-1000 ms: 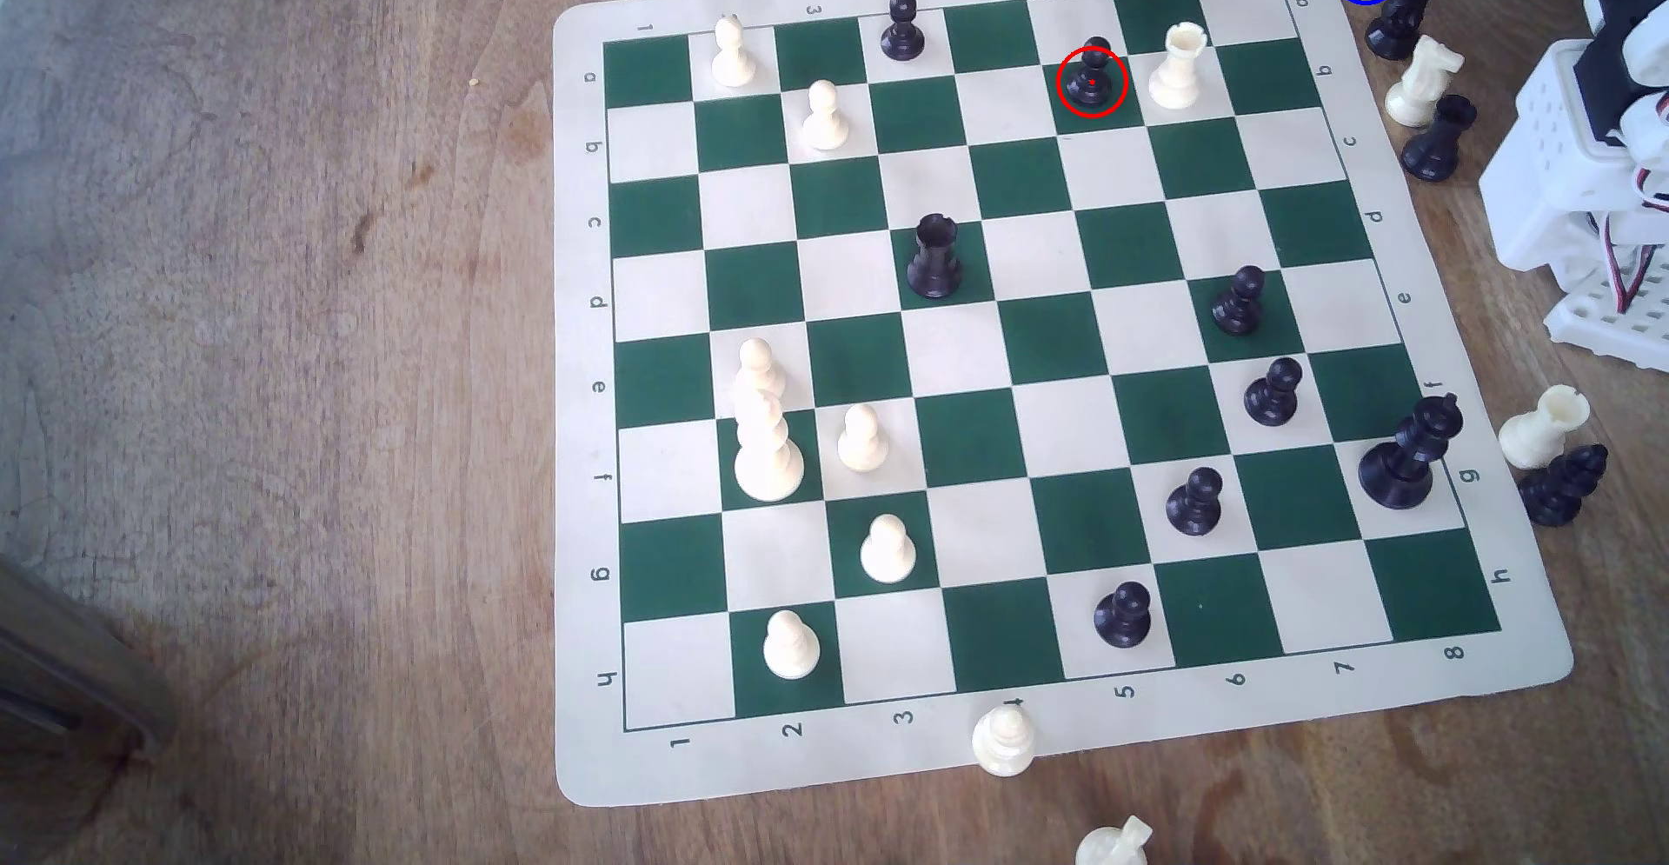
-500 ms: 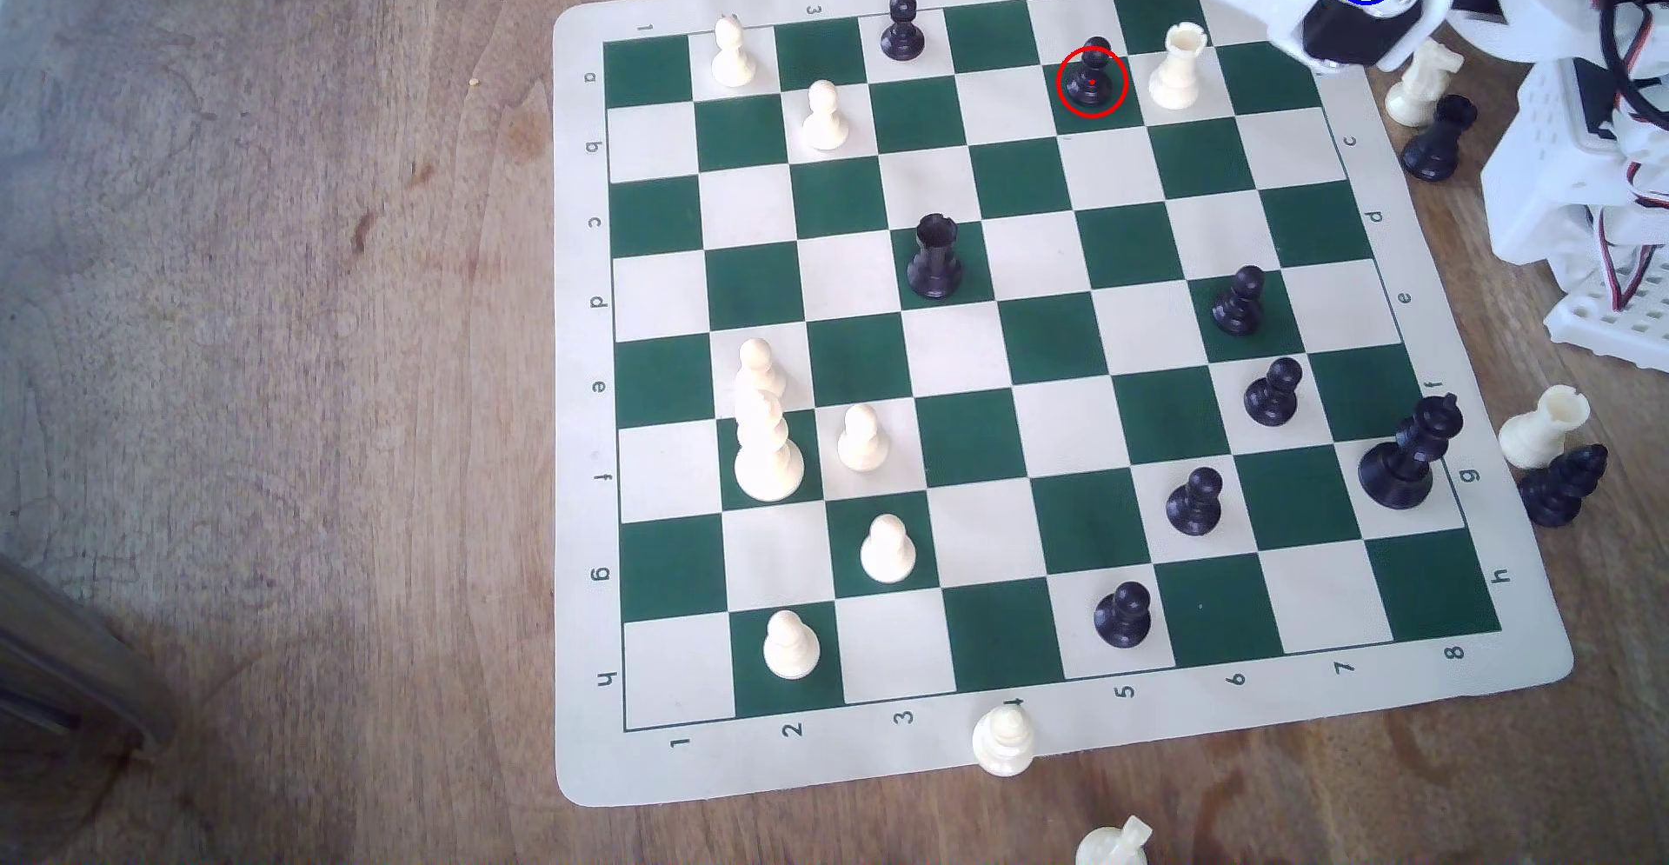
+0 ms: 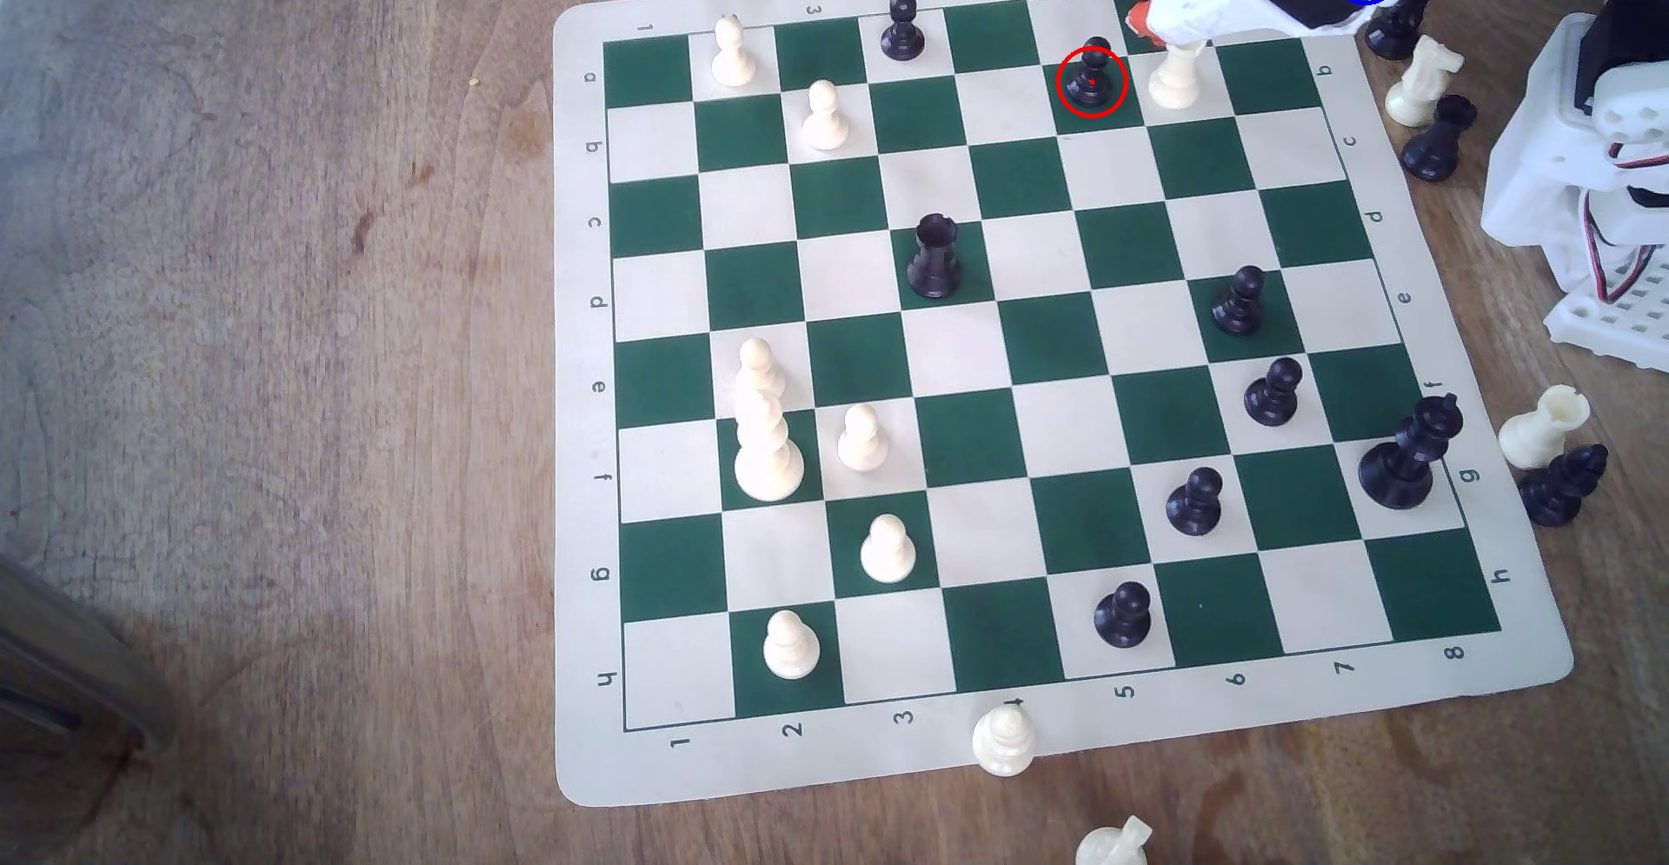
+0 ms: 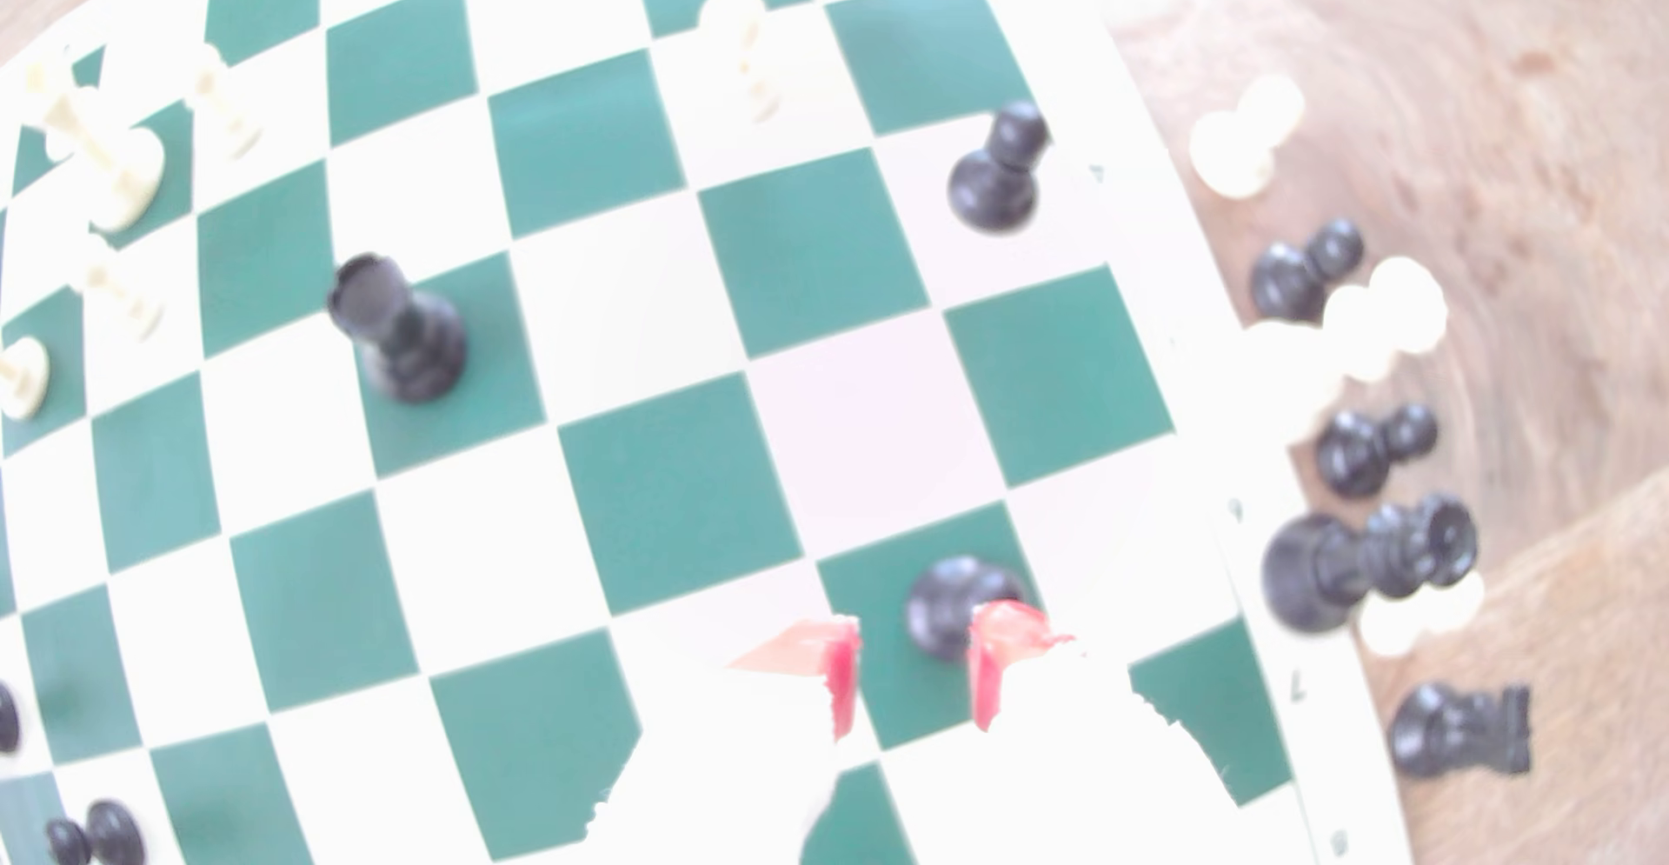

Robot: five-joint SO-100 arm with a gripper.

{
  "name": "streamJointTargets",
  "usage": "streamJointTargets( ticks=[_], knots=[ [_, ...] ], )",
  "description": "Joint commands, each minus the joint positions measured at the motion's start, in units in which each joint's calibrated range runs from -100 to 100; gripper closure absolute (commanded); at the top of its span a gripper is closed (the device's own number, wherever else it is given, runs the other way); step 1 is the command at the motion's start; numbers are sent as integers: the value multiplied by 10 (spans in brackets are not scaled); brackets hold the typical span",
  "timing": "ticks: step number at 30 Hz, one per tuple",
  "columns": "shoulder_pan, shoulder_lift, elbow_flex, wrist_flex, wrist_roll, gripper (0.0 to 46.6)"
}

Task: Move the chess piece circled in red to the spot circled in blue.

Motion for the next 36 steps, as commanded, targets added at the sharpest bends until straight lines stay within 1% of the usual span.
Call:
streamJointTargets(
  ticks=[1, 4, 5, 10, 14, 19, 22, 32, 36],
  knots=[
    [12, 125, -103, 0, -4, 363],
    [18, 188, -151, 7, -14, 357],
    [23, 233, -184, 14, -19, 360],
    [39, 320, -231, 8, -20, 343],
    [54, 357, -249, -5, -17, 342],
    [72, 386, -249, -27, -11, 330],
    [74, 391, -240, -30, -11, 331],
    [53, 392, -210, -27, -15, 344],
    [48, 399, -193, -39, -16, 342]
  ],
)
